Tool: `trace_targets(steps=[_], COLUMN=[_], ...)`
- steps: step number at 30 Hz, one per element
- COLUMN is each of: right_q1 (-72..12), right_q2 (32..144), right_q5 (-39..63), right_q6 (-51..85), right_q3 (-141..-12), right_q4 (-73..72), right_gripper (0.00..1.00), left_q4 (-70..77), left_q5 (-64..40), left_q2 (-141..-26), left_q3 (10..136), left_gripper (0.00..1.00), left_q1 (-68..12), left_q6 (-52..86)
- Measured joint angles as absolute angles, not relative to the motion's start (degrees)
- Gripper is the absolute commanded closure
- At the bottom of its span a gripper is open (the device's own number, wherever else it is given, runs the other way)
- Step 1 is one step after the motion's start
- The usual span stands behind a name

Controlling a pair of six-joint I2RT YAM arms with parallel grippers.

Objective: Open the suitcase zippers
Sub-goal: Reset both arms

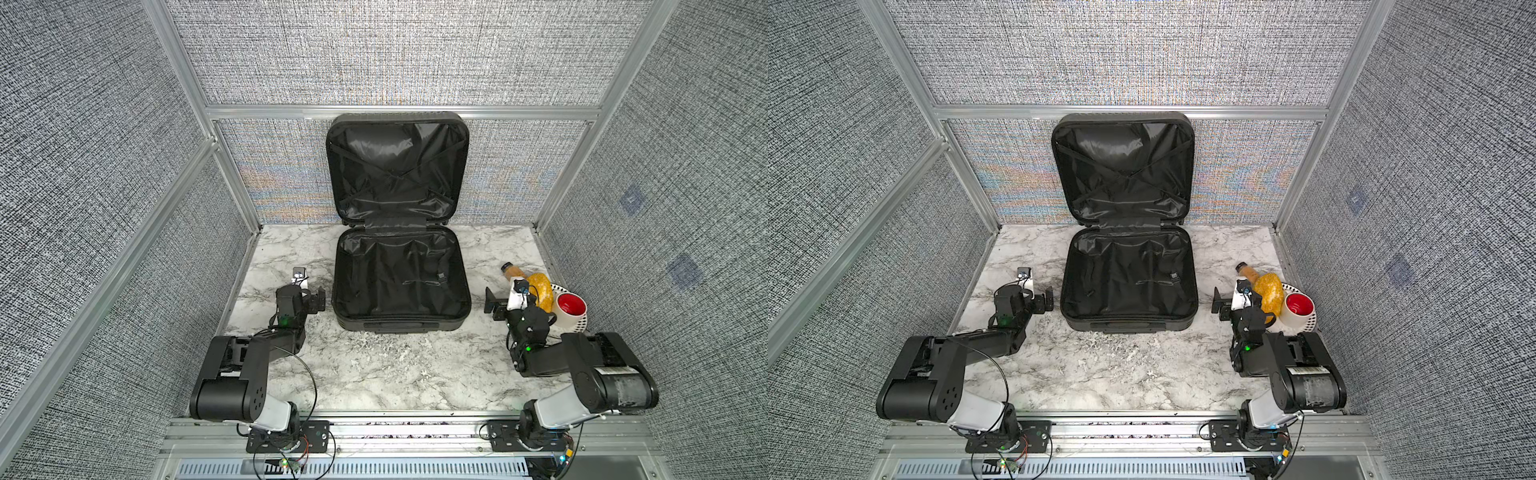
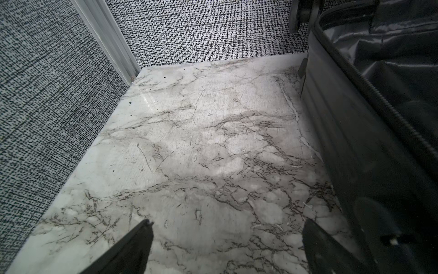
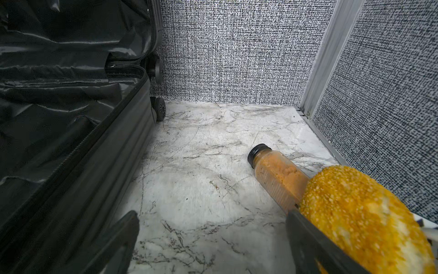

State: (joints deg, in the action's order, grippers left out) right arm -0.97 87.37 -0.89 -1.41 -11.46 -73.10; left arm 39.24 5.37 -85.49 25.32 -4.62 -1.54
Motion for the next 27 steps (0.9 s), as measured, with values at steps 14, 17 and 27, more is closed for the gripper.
trace_targets(steps=[14,17,27], right_q1=[-0.7,-0.7,-0.5], right_q2=[87.1,87.9,88.5], right_q5=[-2.2,-1.0,-0.6], right_q6=[-0.5,-0.8,-0.8], right_q3=[-11.9,-11.7,-13.2], right_q4=[-77.6,-76.1,-72.4], right_gripper=[0.02,0.02,0.02], left_q4=[44.1,43.0,41.5], left_q5=[11.6,11.5,11.4], left_q2=[-84.8,-85.0,-85.0], left_q3=[23.7,24.2,24.4], left_gripper=[0.01,0.01,0.01], left_q1=[-4.8,-5.0,-5.0], left_q6=[1.1,1.1,1.0])
